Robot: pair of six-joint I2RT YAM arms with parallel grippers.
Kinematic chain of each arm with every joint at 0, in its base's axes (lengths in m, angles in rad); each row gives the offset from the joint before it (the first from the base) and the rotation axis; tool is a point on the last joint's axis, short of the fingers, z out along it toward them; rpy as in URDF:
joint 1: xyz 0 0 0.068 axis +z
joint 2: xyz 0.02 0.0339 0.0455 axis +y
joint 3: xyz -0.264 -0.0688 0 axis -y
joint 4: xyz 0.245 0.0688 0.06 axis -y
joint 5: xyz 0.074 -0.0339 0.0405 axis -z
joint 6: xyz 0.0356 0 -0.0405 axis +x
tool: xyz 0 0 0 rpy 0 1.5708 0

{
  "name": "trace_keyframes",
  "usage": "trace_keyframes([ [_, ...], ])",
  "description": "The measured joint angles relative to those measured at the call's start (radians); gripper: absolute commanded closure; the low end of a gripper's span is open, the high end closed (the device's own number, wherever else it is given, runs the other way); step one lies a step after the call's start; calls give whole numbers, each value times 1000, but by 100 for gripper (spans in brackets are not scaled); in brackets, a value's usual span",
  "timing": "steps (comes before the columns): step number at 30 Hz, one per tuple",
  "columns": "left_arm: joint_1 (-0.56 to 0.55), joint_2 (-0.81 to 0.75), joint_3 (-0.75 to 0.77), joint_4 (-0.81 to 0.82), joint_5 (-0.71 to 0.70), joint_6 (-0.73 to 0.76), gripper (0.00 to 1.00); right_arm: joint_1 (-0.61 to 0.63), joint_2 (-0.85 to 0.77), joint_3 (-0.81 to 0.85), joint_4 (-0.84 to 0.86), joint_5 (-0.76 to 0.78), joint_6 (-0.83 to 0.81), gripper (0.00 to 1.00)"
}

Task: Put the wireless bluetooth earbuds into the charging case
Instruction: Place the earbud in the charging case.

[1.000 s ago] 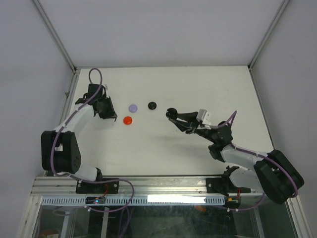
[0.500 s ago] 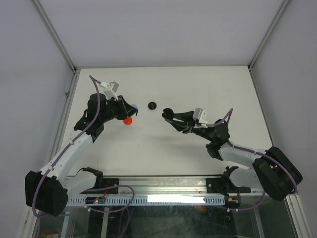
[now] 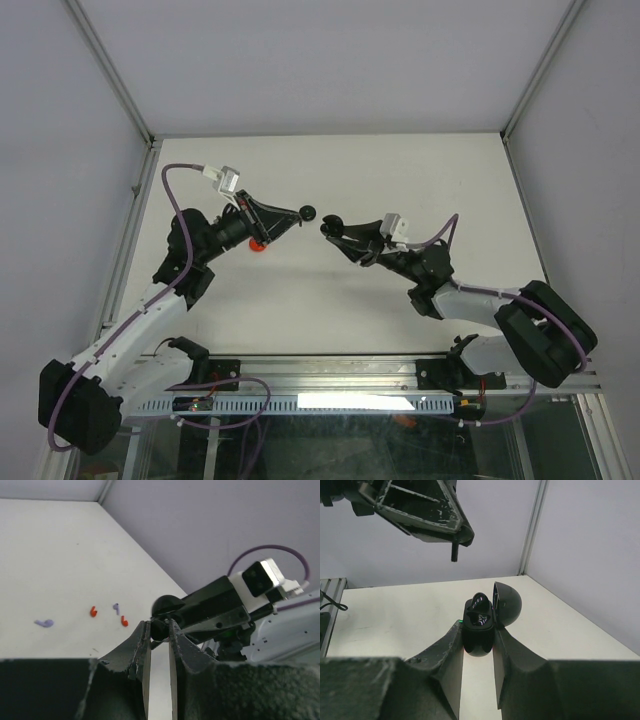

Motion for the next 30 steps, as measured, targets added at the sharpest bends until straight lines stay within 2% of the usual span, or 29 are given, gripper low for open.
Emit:
trace_keyframes([
  [8, -155, 25, -29, 214, 10, -11, 92, 24, 55, 24, 66, 19, 35, 100],
  [14, -224, 71, -29, 274, -7, 32, 92, 32, 55, 25, 78, 24, 43, 100],
  [30, -256, 118, -23, 267, -77, 194, 93, 39, 37, 25, 68, 13, 45, 100],
])
